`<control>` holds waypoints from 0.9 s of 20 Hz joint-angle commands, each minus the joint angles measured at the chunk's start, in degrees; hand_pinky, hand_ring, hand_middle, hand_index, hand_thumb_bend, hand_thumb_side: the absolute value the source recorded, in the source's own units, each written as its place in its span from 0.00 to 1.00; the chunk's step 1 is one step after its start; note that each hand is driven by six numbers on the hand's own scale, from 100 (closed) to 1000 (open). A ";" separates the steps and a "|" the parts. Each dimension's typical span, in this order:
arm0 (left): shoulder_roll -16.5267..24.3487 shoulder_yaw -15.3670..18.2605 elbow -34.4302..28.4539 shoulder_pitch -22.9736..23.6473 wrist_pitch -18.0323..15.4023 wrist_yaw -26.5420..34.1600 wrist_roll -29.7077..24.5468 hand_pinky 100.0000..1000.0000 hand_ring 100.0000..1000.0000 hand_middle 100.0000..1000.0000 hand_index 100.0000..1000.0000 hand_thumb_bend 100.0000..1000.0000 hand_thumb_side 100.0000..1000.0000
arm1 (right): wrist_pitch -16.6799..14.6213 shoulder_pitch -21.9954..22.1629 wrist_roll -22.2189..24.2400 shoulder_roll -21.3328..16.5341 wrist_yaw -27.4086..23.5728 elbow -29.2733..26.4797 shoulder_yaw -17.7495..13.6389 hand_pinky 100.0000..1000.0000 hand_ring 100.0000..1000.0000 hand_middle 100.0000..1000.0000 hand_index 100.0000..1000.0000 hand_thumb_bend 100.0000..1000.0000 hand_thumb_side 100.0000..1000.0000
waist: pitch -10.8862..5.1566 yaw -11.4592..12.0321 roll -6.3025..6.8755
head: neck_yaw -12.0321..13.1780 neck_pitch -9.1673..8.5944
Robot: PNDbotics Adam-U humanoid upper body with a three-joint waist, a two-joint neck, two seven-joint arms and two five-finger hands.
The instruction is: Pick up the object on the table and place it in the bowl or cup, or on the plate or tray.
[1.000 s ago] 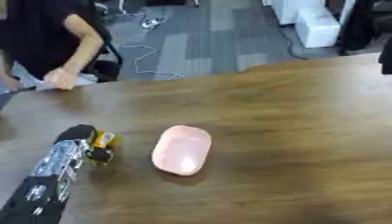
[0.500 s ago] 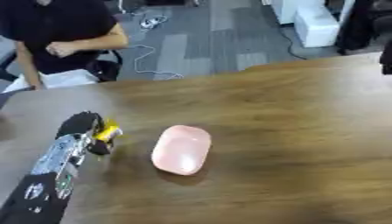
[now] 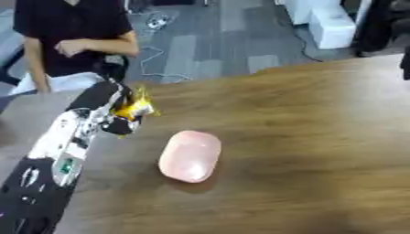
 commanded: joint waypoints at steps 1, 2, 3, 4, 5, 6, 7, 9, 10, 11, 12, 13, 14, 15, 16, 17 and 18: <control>-0.11 -1.63 -3.03 -0.70 -2.49 3.44 -1.51 0.00 0.06 0.07 0.17 0.03 0.00 | 0.00 -0.55 0.20 -0.81 -0.17 -0.77 -0.04 0.00 0.09 0.17 0.63 0.05 1.00 | -0.36 -0.11 -0.22 | 0.32 -0.01; -0.14 -2.28 -3.24 -0.55 -3.24 3.98 -2.14 0.00 0.08 0.08 0.18 0.04 0.00 | 0.01 -0.60 0.22 -0.81 -0.19 -0.77 -0.04 0.00 0.09 0.17 0.63 0.05 1.00 | -0.33 -0.15 -0.20 | 0.25 -0.01; -0.17 -2.69 -3.41 -0.43 -3.78 4.34 -2.64 0.00 0.08 0.09 0.19 0.03 0.00 | 0.02 -0.63 0.23 -0.82 -0.21 -0.77 -0.04 0.00 0.09 0.17 0.63 0.05 1.00 | -0.31 -0.18 -0.19 | 0.20 -0.01; -0.25 -3.07 -3.59 -0.31 -4.24 4.64 -3.08 0.00 0.09 0.09 0.19 0.03 0.00 | 0.02 -0.66 0.24 -0.82 -0.22 -0.77 -0.04 0.00 0.09 0.17 0.63 0.05 1.00 | -0.29 -0.21 -0.18 | 0.14 -0.01; -0.36 -3.36 -3.78 -0.23 -4.58 4.88 -3.40 0.00 0.09 0.09 0.20 0.03 0.00 | 0.02 -0.67 0.26 -0.83 -0.22 -0.77 -0.04 0.00 0.09 0.17 0.63 0.05 1.00 | -0.28 -0.23 -0.18 | 0.09 -0.01; -0.56 -3.67 -3.99 -0.18 -4.87 5.11 -3.66 0.00 0.09 0.09 0.20 0.00 0.00 | 0.01 -0.68 0.28 -0.83 -0.23 -0.77 -0.04 0.00 0.09 0.17 0.63 0.05 1.00 | -0.27 -0.25 -0.19 | 0.05 -0.01; -0.77 -3.90 -4.16 -0.14 -5.00 5.39 -3.84 0.00 0.10 0.11 0.21 0.02 0.00 | 0.01 -0.69 0.29 -0.83 -0.23 -0.77 -0.03 0.00 0.09 0.17 0.63 0.05 1.00 | -0.26 -0.27 -0.19 | 0.03 -0.01; -1.30 -4.56 -4.46 -0.15 -5.52 5.77 -4.22 0.00 0.12 0.13 0.23 0.01 0.01 | -0.02 -0.74 0.31 -0.83 -0.24 -0.77 -0.02 0.00 0.09 0.17 0.63 0.05 1.00 | -0.24 -0.33 -0.20 | 0.04 -0.01; -1.69 -4.93 -4.47 -0.15 -5.79 6.01 -4.42 0.00 0.12 0.12 0.23 0.02 0.00 | -0.03 -0.78 0.32 -0.83 -0.25 -0.77 -0.01 0.00 0.09 0.17 0.63 0.05 1.00 | -0.23 -0.37 -0.21 | 0.04 -0.01; -1.96 -5.23 -4.42 -0.15 -6.02 6.14 -4.59 0.00 0.16 0.17 0.27 0.01 0.04 | -0.05 -0.82 0.32 -0.83 -0.26 -0.77 0.00 0.00 0.09 0.17 0.63 0.05 1.00 | -0.23 -0.41 -0.20 | 0.03 -0.01; -2.30 -5.59 -4.26 -0.14 -6.33 6.27 -4.76 0.00 0.19 0.19 0.29 0.00 0.08 | -0.07 -0.90 0.33 -0.82 -0.29 -0.77 0.02 0.00 0.09 0.17 0.63 0.05 1.00 | -0.21 -0.47 -0.19 | 0.01 -0.01; -2.54 -5.87 -4.02 -0.13 -6.64 6.37 -4.84 0.00 0.21 0.23 0.31 0.01 0.13 | -0.08 -0.97 0.34 -0.82 -0.33 -0.77 0.04 0.00 0.09 0.18 0.63 0.05 1.00 | -0.20 -0.52 -0.17 | -0.01 -0.01; -2.75 -6.22 -3.58 -0.10 -7.21 6.67 -4.95 0.00 0.24 0.26 0.33 0.03 0.18 | -0.10 -1.07 0.33 -0.83 -0.37 -0.77 0.06 0.00 0.09 0.18 0.63 0.05 1.00 | -0.19 -0.59 -0.14 | -0.04 -0.01; -2.93 -6.59 -2.85 -0.08 -8.20 7.44 -5.07 0.01 0.27 0.30 0.37 0.02 0.23 | -0.11 -1.16 0.34 -0.83 -0.42 -0.77 0.08 0.00 0.09 0.18 0.63 0.05 1.00 | -0.18 -0.65 -0.11 | -0.08 -0.01; -3.01 -6.88 -1.73 -0.07 -9.54 8.80 -5.18 0.00 0.26 0.28 0.35 0.00 0.63 | -0.12 -1.27 0.34 -0.84 -0.46 -0.77 0.10 0.00 0.09 0.18 0.63 0.04 1.00 | -0.19 -0.70 -0.08 | -0.13 -0.01; -2.96 -6.86 -0.54 -0.12 -10.70 9.93 -4.94 0.07 0.32 0.36 0.41 0.03 0.30 | -0.12 -1.34 0.35 -0.85 -0.49 -0.77 0.11 0.00 0.09 0.18 0.62 0.04 1.00 | -0.19 -0.74 -0.06 | -0.16 -0.01; -2.95 -6.86 0.94 -0.06 -12.09 11.47 -4.57 0.09 0.33 0.37 0.42 0.04 0.31 | -0.15 -1.46 0.32 -0.86 -0.56 -0.77 0.12 0.00 0.09 0.18 0.62 0.04 1.00 | -0.19 -0.79 -0.03 | -0.26 -0.01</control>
